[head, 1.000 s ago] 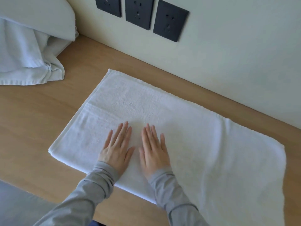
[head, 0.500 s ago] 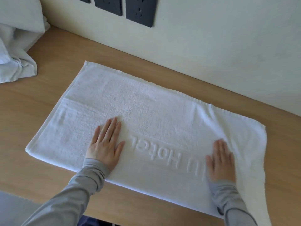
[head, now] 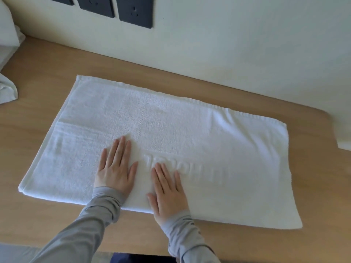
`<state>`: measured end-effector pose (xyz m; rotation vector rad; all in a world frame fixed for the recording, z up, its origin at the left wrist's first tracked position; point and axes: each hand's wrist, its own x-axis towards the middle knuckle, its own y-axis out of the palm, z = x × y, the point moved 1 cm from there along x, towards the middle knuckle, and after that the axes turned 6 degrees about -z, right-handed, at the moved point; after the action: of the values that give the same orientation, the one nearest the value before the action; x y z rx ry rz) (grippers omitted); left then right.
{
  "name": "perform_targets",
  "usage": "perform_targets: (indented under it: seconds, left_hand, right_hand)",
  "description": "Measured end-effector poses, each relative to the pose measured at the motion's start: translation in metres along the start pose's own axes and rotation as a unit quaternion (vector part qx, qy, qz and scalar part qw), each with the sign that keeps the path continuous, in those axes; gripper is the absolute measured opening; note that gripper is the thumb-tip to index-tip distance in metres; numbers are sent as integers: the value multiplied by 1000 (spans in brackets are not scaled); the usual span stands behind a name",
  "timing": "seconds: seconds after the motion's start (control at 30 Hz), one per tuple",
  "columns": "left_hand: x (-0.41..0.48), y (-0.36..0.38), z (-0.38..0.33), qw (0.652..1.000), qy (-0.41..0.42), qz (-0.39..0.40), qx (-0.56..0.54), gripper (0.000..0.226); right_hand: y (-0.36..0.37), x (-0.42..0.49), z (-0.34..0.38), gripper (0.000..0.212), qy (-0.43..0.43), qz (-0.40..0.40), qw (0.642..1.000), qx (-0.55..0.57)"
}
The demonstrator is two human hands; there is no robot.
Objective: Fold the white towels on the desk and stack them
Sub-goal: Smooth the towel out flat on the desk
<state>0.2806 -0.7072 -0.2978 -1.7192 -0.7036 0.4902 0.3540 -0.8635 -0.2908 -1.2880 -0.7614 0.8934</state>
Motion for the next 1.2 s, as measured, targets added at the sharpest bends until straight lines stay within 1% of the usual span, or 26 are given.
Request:
perform_targets:
  seconds: [0.07,0.13,0.2,0.27,0.37,0.5,0.57,0.6,0.63,0.67,0.73,0.77,0.8,0.87,0.97,1.07,1.13,1.2]
  left_hand:
    - [0,0,0,1000,-3,2,-8,65]
    - [0,0,-1,1000,-4,1,-8,66]
    - [0,0,-1,1000,-3,2,-6,66]
    - [0,0,-1,1000,-3,3,-1,67]
    - [-1,0,-3,1000,-4,4,7,67]
    - [0,0,-5,1000,-11,0,12,69]
    - [0,-1,-15,999,-33,-12,-13,75]
    - [1,-1,-26,999,-40,-19,-29,80]
    - [3,-1,-41,998,-36,-25,-42,83]
    - [5,1,-61,998,-21,-26,-51,83]
    - [11,9,-107,997,24,-19,-68,75]
    - [14,15,-129,996,43,-14,-74,70]
    - [16,20,-148,996,56,-8,-76,65]
    - [21,31,-173,996,60,2,-70,61]
    - [24,42,-179,999,40,2,-35,65]
    - [24,49,-177,999,34,-4,-8,62]
    - [24,51,-177,1000,27,-5,-4,61]
    - [25,51,-177,1000,26,-9,4,61]
  right_hand:
    - [-2,-9,-29,60,12,8,1000,-9]
    - [-8,-22,-74,59,62,15,998,-17]
    - [-15,-42,-130,60,148,20,989,-21]
    - [-22,-68,-185,62,243,27,969,-28]
    - [-31,-103,-247,64,339,30,940,-16]
    - [-36,-115,-278,63,392,6,920,17]
    - [-38,-108,-273,63,410,-40,911,18]
    - [-41,-99,-264,64,404,-71,912,31]
    - [-44,-86,-251,62,379,-93,919,53]
    - [-45,-72,-234,59,333,-95,936,69]
    - [-40,-39,-198,54,192,-62,977,75]
    - [-35,-22,-182,54,115,-43,990,73]
    - [-31,-7,-169,54,52,-25,996,68]
    - [-23,18,-162,57,-21,3,999,38]
    - [-21,43,-191,57,-54,13,998,10]
    - [-28,61,-245,58,-56,9,998,-15]
    - [-33,68,-292,61,-27,18,999,-41]
    - [-39,68,-340,64,38,24,998,-42]
